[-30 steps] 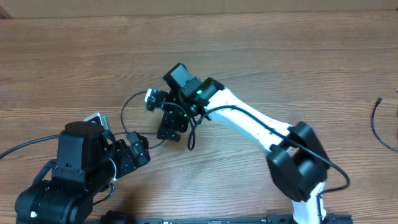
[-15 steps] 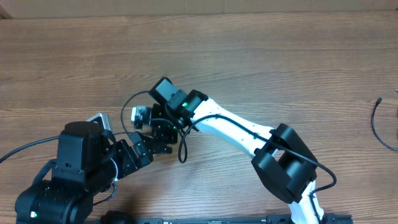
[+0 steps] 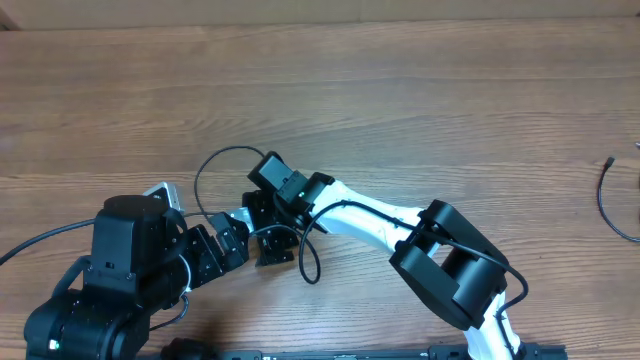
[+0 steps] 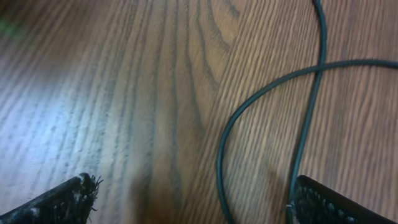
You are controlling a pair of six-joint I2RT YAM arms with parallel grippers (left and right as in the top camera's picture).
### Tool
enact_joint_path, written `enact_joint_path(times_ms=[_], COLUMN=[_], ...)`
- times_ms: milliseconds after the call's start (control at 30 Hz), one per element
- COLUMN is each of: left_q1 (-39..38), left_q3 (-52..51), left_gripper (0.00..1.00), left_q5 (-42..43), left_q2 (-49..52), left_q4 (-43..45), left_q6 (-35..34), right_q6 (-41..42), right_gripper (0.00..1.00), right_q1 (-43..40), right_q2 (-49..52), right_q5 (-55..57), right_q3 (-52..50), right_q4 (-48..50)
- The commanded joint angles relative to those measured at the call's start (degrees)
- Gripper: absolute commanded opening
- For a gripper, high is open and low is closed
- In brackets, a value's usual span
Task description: Untangle cables
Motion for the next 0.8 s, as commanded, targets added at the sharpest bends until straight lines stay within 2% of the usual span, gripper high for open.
enact_joint_path(times_ms=[0, 433, 500, 533, 567, 600, 633, 767], left_q1=[-0.04, -0.04, -0.04, -0.04, -0.04, -0.04, -0.04, -0.04], left_q3=[-0.17, -0.17, -0.17, -0.17, -0.17, -0.17, -0.17, -0.17], left_gripper=[1.0, 1.0, 1.0, 1.0, 1.0, 1.0, 1.0, 1.0], left_q5=[0.72, 0.68, 0.68, 0.7, 0.7, 0.7, 0.7, 0.7], left_q2=[-0.39, -0.39, -0.39, -0.39, -0.39, -0.39, -0.39, -0.39], left_q4=[0.24, 0.68, 0.94, 1.14, 1.33, 1.57, 1.77, 1.92], left_q6=[0.11, 0.13, 0.11, 0.11, 0.11, 0.11, 0.11, 0.09], right_q6=[-1.53, -1.55, -1.53, -1.55, -1.53, -1.53, -1.51, 1.42], right_gripper=[0.91, 0.88, 0.85, 0.77, 0.53, 0.15, 0.04, 0.04], right_q1=[0.13, 0.11, 0.11, 0.11, 0.11, 0.11, 0.11, 0.11], right_q2=[0.07, 5.11, 6.45, 6.95, 7.41, 7.48, 7.48, 7.48], right_q5=[-0.13, 0.85, 0.85, 0.98, 1.25, 1.44, 1.44, 5.29], right_q3=[-0.74, -0.76, -0.76, -0.76, -0.76, -0.76, -0.76, -0.74], right_q4=[2.4, 9.42, 10.12, 10.47, 10.88, 11.1, 11.28, 15.54])
